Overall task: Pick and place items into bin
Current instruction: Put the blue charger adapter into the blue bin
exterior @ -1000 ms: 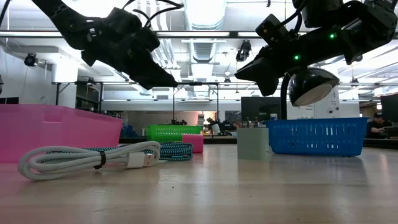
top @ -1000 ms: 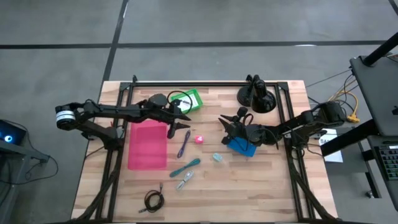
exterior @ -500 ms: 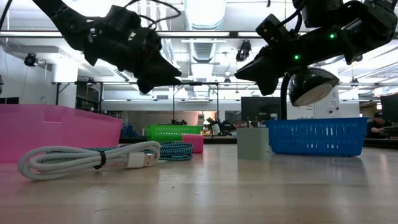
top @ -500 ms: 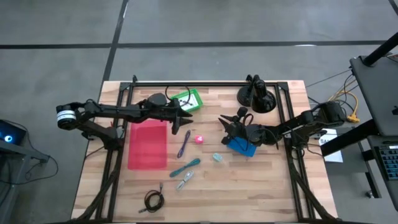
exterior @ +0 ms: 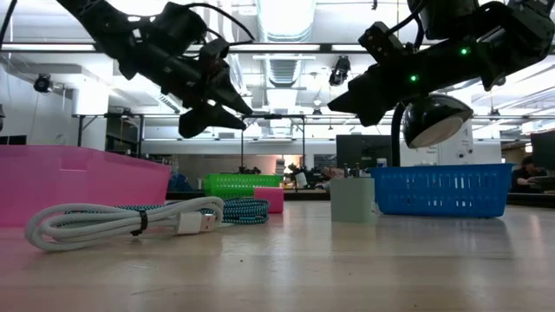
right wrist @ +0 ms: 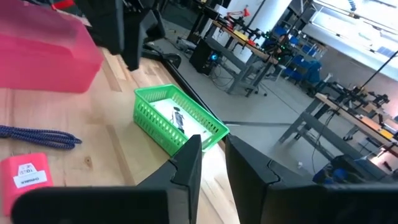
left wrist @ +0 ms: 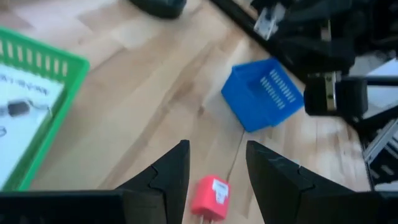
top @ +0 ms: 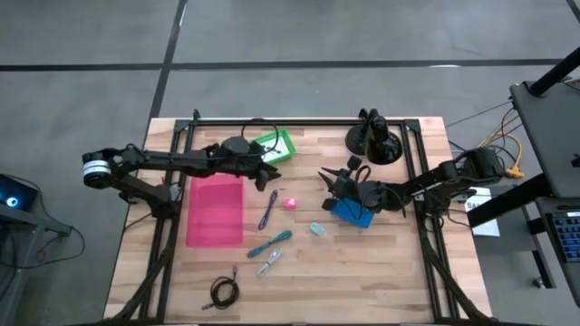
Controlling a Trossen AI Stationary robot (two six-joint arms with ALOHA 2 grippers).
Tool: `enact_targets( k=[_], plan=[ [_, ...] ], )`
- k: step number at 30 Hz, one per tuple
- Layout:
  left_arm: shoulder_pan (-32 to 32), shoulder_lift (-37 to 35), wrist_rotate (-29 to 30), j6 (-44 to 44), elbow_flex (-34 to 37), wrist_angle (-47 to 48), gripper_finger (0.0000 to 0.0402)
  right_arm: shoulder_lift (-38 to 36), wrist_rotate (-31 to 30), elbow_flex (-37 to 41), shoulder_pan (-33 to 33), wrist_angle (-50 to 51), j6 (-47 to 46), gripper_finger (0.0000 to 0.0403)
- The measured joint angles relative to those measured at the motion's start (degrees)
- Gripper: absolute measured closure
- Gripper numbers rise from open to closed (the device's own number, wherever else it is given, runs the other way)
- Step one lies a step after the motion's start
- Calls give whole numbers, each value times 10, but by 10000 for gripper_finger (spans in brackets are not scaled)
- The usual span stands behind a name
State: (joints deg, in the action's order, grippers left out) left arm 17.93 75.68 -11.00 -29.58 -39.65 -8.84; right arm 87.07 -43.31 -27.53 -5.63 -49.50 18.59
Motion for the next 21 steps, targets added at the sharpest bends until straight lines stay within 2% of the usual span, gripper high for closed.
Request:
enact_targets(
  k=[5, 9, 15, 21],
  plan=[
    [-34, 0, 28, 16, -20, 21, 260, 0, 0, 4, -4, 0, 0, 343],
    [-52, -4, 45, 47, -31, 20, 260, -1, 3, 5, -33, -15, 18, 342],
    [-55, -19, 56, 103, -30, 19, 260, -5, 66, 4, -102, -45, 42, 342],
    [-55, -38, 55, 124, -22, 20, 260, -4, 69, -1, -138, -30, 9, 306]
  ],
)
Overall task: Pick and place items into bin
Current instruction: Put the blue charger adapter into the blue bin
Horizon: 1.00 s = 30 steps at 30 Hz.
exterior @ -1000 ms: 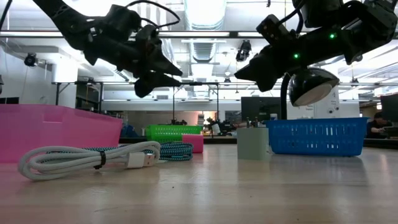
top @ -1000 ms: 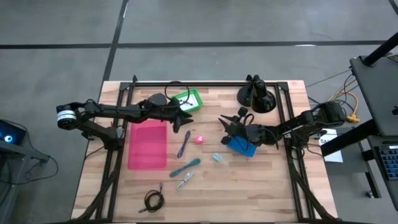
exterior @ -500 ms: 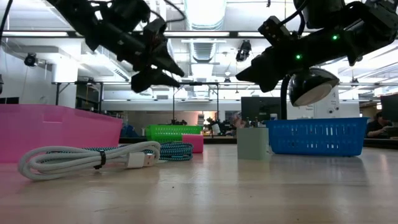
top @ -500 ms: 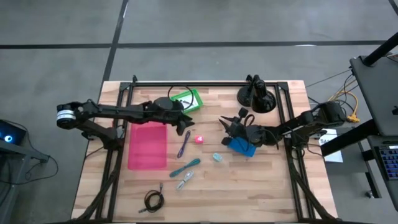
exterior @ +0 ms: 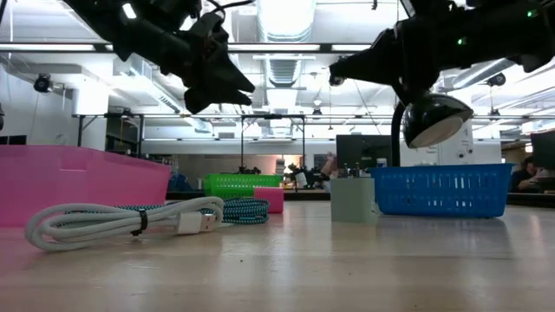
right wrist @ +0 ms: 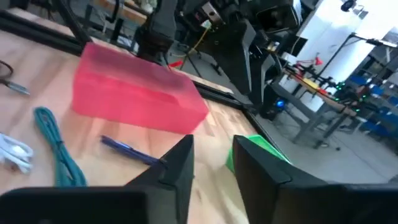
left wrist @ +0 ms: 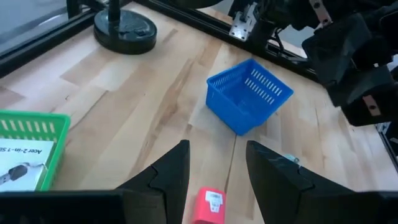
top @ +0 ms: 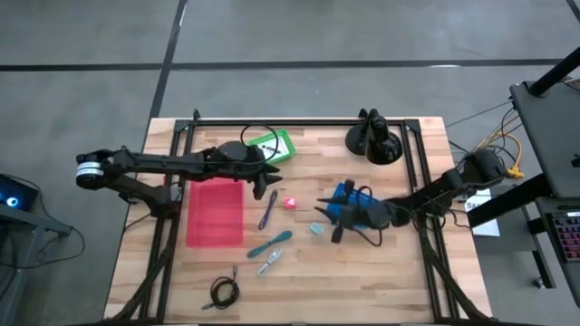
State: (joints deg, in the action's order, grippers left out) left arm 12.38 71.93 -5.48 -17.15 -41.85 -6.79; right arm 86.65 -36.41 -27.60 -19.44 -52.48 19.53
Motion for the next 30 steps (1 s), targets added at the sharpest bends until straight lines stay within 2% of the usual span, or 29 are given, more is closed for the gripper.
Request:
enact_targets(
  k=[4, 7, 10, 15, 17, 22, 30],
  plan=[
    [-1, -9, 0, -1, 6, 3, 260, 0, -6, -13, -10, 10, -48, 259],
    [-1, -9, -1, 4, 14, 7, 260, 0, -13, -37, -17, 71, -96, 223],
    [-1, -9, -1, 18, 15, 9, 260, 0, -12, -76, -25, 183, -166, 191],
    [-1, -9, -1, 30, 17, 14, 260, 0, -11, -162, -32, 425, -311, 152],
    [-1, -9, -1, 31, 17, 14, 260, 0, -11, -180, -37, 481, -375, 142],
    [-1, -9, -1, 31, 19, 14, 260, 0, -8, -180, -69, 492, -449, 131],
    [-1, -9, -1, 69, 23, 13, 260, 33, -6, -173, -104, 493, -520, 143]
  ],
)
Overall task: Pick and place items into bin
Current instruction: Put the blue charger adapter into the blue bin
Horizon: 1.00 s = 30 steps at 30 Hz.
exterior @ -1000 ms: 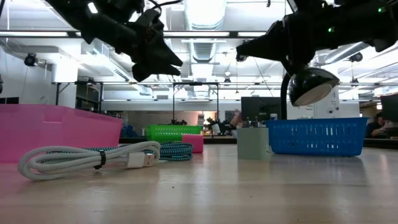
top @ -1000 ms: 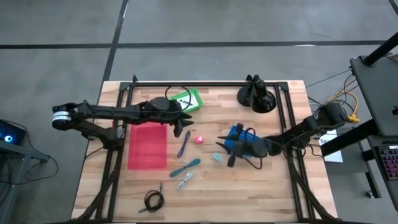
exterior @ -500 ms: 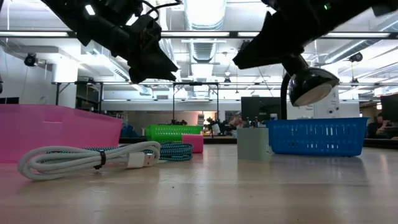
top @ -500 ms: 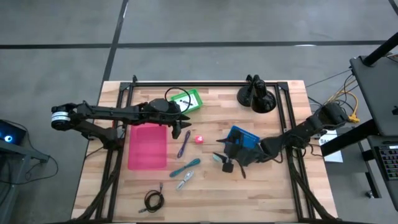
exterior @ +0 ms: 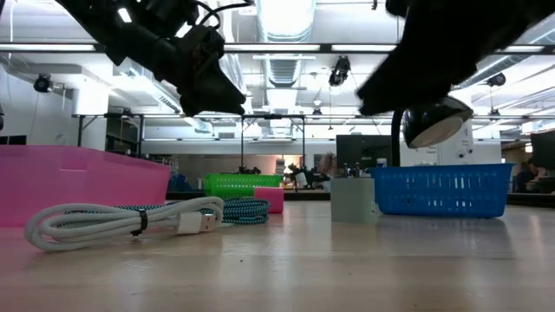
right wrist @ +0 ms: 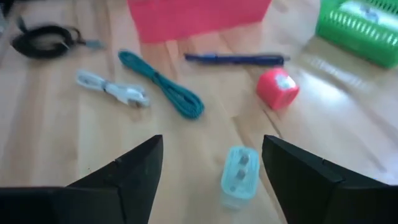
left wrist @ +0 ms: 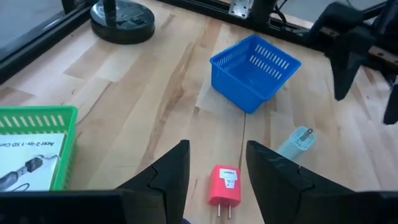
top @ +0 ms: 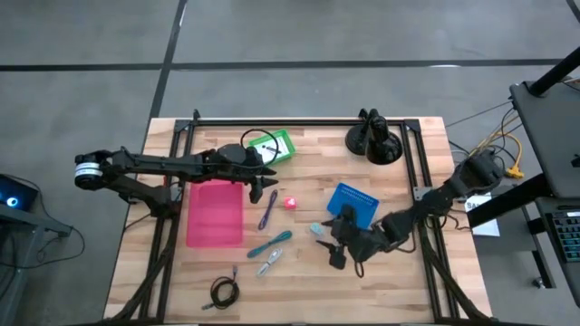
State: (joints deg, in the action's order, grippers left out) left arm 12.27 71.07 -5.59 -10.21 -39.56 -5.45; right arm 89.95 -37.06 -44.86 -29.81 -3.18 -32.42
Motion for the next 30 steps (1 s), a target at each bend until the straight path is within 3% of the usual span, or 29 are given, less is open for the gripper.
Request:
enact_targets(
  k=[10, 30],
  plan=[
    [0, 0, 0, 5, 6, 0, 260, 72, -49, 1, -2, 0, -30, 154],
    [0, 0, 0, 4, 7, 0, 260, 151, -80, 1, 4, -21, -43, 154]
  ],
)
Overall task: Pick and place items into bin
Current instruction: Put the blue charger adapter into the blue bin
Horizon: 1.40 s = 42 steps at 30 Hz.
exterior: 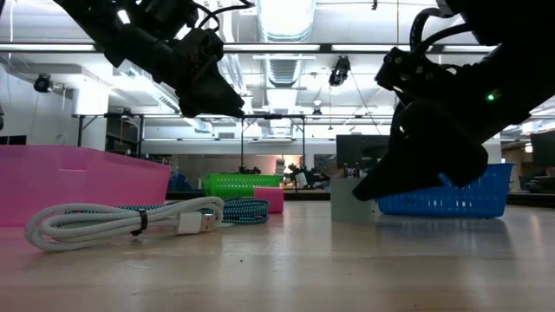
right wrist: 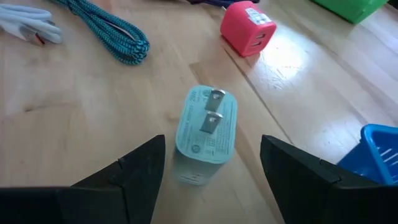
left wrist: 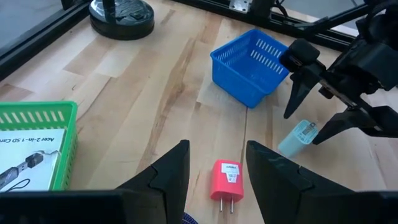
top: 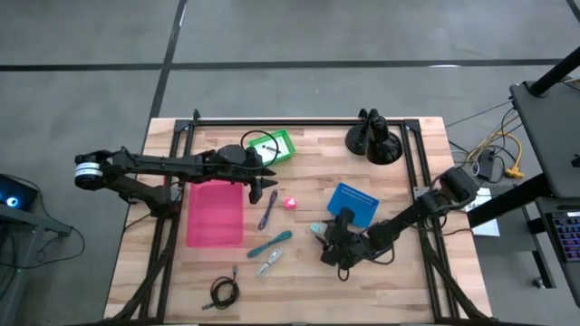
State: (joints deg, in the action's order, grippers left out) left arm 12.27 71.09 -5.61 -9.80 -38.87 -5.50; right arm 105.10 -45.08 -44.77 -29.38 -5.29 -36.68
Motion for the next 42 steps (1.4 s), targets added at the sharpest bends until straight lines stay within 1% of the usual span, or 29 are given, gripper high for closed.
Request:
enact_targets(
  k=[6, 17, 23, 30, 33, 38, 42],
  plan=[
    [0, 0, 0, 0, 3, 0, 260, 0, 0, 0, 3, 0, 1, 164],
    [0, 0, 0, 0, 12, -14, 260, 0, 4, 0, 7, -5, 2, 205],
    [0, 0, 0, 0, 12, -37, 260, 0, 32, 0, 9, -13, 2, 241],
    [0, 0, 0, 0, 13, -36, 260, 0, 34, 0, 9, -13, 2, 291],
    [0, 0, 0, 0, 14, -36, 260, 0, 34, 0, 9, -13, 2, 295],
    [0, 0, 0, 0, 14, -36, 260, -3, 36, 0, 9, -13, 2, 281],
    [0, 0, 0, 0, 14, -35, 260, -7, 37, 0, 9, -13, 2, 290]
  ],
)
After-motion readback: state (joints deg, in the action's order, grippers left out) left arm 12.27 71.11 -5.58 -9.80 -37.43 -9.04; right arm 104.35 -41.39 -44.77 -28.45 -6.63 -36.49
